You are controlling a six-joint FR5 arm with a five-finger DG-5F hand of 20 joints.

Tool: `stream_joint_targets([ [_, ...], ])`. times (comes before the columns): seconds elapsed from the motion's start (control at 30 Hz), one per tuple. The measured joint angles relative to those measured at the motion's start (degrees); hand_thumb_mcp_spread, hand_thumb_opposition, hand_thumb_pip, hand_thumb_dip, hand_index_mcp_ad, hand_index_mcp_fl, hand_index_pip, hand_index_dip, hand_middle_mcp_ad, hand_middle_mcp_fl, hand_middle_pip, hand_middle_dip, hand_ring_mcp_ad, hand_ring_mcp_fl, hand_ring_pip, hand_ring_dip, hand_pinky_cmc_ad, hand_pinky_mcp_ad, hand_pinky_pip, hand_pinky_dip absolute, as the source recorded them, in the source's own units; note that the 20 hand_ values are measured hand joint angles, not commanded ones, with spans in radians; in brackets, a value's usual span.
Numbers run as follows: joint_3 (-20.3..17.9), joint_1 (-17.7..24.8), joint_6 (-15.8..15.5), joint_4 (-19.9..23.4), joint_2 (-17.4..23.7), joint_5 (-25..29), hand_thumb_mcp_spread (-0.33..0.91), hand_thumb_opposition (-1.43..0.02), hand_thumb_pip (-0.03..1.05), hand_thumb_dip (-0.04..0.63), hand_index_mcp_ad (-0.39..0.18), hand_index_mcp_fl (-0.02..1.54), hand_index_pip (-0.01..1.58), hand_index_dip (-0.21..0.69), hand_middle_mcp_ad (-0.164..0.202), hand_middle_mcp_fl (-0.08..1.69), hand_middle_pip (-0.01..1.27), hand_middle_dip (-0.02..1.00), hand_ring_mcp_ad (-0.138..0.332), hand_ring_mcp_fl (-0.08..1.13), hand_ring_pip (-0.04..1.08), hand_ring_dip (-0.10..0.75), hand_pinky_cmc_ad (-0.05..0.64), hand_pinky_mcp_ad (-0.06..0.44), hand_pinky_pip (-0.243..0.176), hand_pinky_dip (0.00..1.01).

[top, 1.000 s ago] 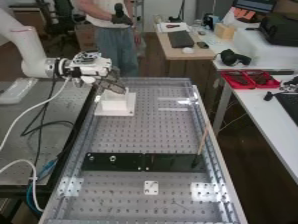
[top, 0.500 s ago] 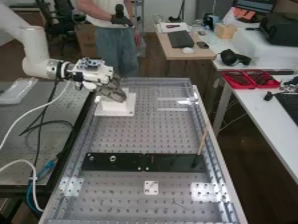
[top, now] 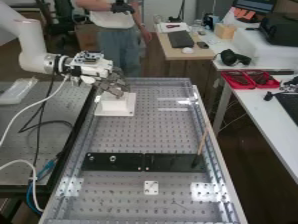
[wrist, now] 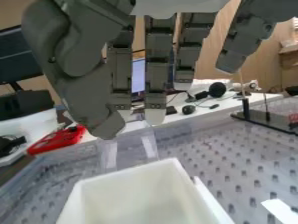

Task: Grab the bearing and place it in the white container

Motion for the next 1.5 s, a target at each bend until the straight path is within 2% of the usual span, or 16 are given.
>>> stream_joint_targets([
  [0.17,0.81,-1.49,-4.51,-0.95,5.46,-1.42,0.46,-0.81,0.71,0.288,-0.162,0.21,1.18,-0.021,0.0,0.38,0.61,0.73,0.038,0.04,0.37,0.52,0.38,0.25,-0.075,0.2],
  [0.3,3.47,-4.41,-10.0,-3.45,10.29,-4.16,0.42,-0.81,0.68,0.288,-0.152,0.2,1.11,-0.017,0.002,0.38,0.58,0.72,0.051,0.04,0.38,0.522,0.375,0.25,-0.075,0.22],
  [0.37,5.66,-6.17,-11.53,-5.69,11.61,-5.55,0.41,-0.8,0.65,0.286,-0.141,0.19,0.97,-0.017,0.0,0.37,0.49,0.71,0.051,0.04,0.35,0.511,0.365,0.25,-0.077,0.23],
  [0.4,7.08,-7.15,-12.02,-7.27,11.95,-6.38,0.39,-0.79,0.61,0.284,-0.136,0.2,0.87,-0.014,0.003,0.38,0.42,0.71,0.066,0.04,0.32,0.51,0.365,0.248,-0.079,0.24],
  [0.43,8.7,-8.24,-12.21,-9.02,12.03,-7.3,0.38,-0.79,0.57,0.281,-0.145,0.2,0.75,-0.009,0.0,0.38,0.37,0.72,0.063,0.04,0.28,0.508,0.365,0.248,-0.08,0.25],
  [0.5,11.06,-9.83,-12.23,-11.49,11.97,-8.53,0.34,-0.77,0.53,0.253,-0.122,0.2,0.58,0.03,0.002,0.37,0.3,0.7,0.08,0.04,0.24,0.49,0.365,0.243,-0.091,0.24],
  [0.53,12.1,-10.56,-12.2,-12.54,11.88,-9.03,0.31,-0.77,0.47,0.22,-0.12,0.21,0.47,0.042,0.005,0.38,0.26,0.68,0.079,0.04,0.2,0.466,0.367,0.264,-0.089,0.25],
  [0.57,13.49,-11.55,-12.15,-13.79,11.7,-9.71,0.3,-0.76,0.44,0.204,-0.126,0.22,0.42,0.073,0.007,0.37,0.24,0.67,0.089,0.02,0.18,0.447,0.367,0.262,-0.089,0.25],
  [0.63,16.79,-13.93,-11.98,-16.36,11.12,-11.2,0.29,-0.74,0.41,0.187,-0.105,0.22,0.31,0.08,0.007,0.38,0.18,0.63,0.098,0.0,0.15,0.407,0.367,0.278,-0.089,0.25],
  [0.73,19.87,-16.14,-11.97,-18.22,10.25,-13.02,0.29,-0.73,0.35,0.145,-0.094,0.22,0.2,0.103,0.01,0.23,0.14,0.57,0.119,0.0,0.14,0.34,0.367,0.297,-0.089,0.25],
  [0.83,23.14,-18.61,-11.55,-20.74,8.94,-16.13,0.28,-0.71,0.35,0.113,-0.096,0.22,0.17,0.12,0.009,0.23,0.14,0.48,0.126,0.0,0.12,0.241,0.379,0.304,-0.089,0.25],
  [0.9,24.53,-19.81,-10.97,-22.07,8.29,-17.91,0.28,-0.69,0.34,0.098,-0.098,0.21,0.14,0.122,0.007,0.16,0.13,0.45,0.122,0.01,0.12,0.211,0.394,0.314,-0.089,0.25],
  [0.97,26.06,-21.14,-10.23,-23.54,7.55,-19.83,0.28,-0.68,0.3,0.084,-0.099,0.15,0.12,0.122,0.024,0.15,0.12,0.41,0.141,0.0,0.1,0.166,0.412,0.311,-0.089,0.25],
  [1.1,29.33,-24.16,-9.59,-26.41,5.8,-24.07,0.26,-0.67,0.28,0.052,-0.091,0.15,0.12,0.122,0.028,0.09,0.12,0.34,0.154,0.0,0.1,0.096,0.429,0.33,-0.089,0.22],
  [1.23,32.38,-27.19,-9.86,-28.73,3.8,-27.99,0.25,-0.65,0.27,0.037,-0.091,0.15,0.1,0.122,0.037,0.07,0.12,0.28,0.166,0.0,0.1,0.063,0.449,0.328,-0.089,0.2],
  [1.5,36.18,-32.21,-10.11,-31.51,1.29,-33.53,0.25,-0.65,0.27,0.038,-0.091,0.12,0.1,0.122,0.038,0.08,0.12,0.26,0.168,0.0,0.1,0.047,0.461,0.33,-0.093,0.18],
])
